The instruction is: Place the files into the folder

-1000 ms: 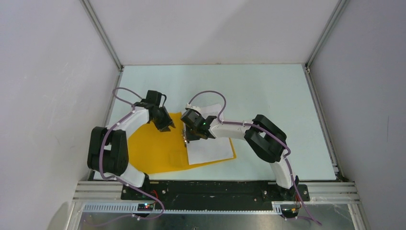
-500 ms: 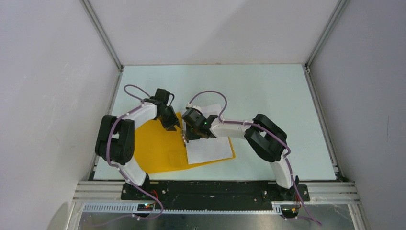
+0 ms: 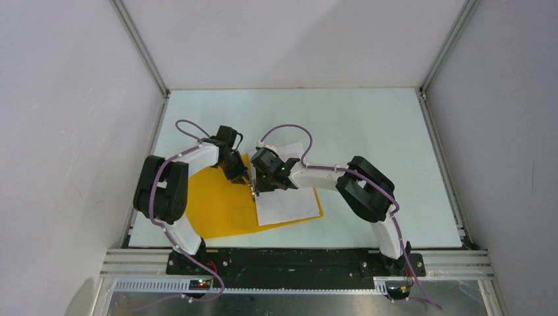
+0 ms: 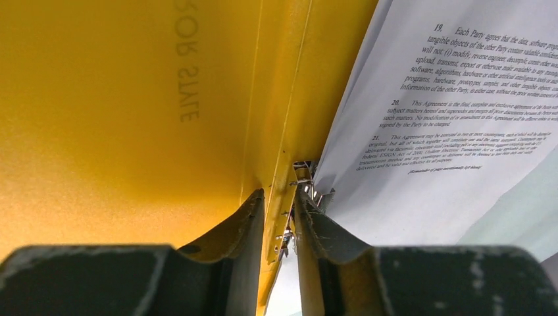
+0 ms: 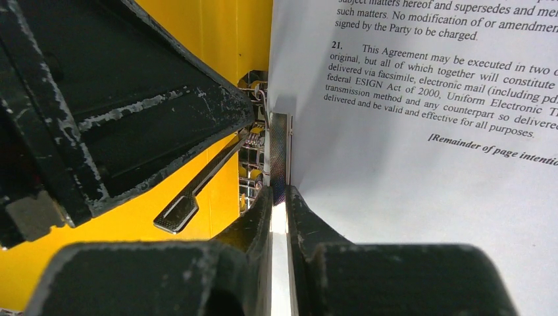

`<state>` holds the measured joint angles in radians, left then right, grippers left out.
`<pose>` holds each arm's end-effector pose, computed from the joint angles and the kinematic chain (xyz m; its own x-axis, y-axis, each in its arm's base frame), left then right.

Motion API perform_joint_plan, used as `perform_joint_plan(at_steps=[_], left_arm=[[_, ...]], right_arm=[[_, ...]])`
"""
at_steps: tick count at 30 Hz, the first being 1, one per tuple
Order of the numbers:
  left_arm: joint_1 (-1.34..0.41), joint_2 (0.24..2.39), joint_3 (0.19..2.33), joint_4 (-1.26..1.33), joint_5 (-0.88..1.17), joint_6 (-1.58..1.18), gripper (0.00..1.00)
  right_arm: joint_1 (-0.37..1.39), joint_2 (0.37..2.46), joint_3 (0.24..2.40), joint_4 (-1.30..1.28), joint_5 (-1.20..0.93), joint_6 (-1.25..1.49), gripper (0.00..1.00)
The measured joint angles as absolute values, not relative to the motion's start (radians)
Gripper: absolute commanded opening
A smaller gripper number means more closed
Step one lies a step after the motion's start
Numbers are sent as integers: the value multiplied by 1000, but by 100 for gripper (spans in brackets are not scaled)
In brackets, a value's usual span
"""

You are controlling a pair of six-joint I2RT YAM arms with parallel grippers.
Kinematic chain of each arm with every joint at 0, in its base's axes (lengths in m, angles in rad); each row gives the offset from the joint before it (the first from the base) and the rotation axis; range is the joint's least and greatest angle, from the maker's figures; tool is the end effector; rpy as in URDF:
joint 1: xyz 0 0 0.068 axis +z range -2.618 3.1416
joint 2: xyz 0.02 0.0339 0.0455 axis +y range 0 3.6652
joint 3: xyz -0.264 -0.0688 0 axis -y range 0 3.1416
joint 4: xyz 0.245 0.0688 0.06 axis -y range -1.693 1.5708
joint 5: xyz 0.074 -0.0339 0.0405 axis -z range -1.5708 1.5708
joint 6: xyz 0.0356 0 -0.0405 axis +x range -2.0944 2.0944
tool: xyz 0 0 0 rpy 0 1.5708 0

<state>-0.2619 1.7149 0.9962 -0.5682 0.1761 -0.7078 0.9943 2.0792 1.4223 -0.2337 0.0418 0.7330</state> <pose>0.3001 -0.0869 0.1539 -0.9011 -0.4212 -0.1035 -0.3732 0.8745 -0.3099 0.2455 0.3748 0.1568 -0.8658 -0.1053 -0.4891 -0.3283 0.8572 0.3967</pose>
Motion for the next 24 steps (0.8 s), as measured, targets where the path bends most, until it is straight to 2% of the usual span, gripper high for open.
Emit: perform_joint_plan(at_steps=[5, 18, 24], left_arm=[[-266, 1715, 993, -561, 173, -709, 27], [-274, 1708, 978, -543, 149, -752, 23], [-278, 1707, 978, -541, 141, -752, 23]], right_arm=[[991, 2079, 1422, -233, 34, 733, 12], [964, 2062, 1415, -234, -26, 752, 27], [946, 2012, 1415, -250, -52, 760, 28]])
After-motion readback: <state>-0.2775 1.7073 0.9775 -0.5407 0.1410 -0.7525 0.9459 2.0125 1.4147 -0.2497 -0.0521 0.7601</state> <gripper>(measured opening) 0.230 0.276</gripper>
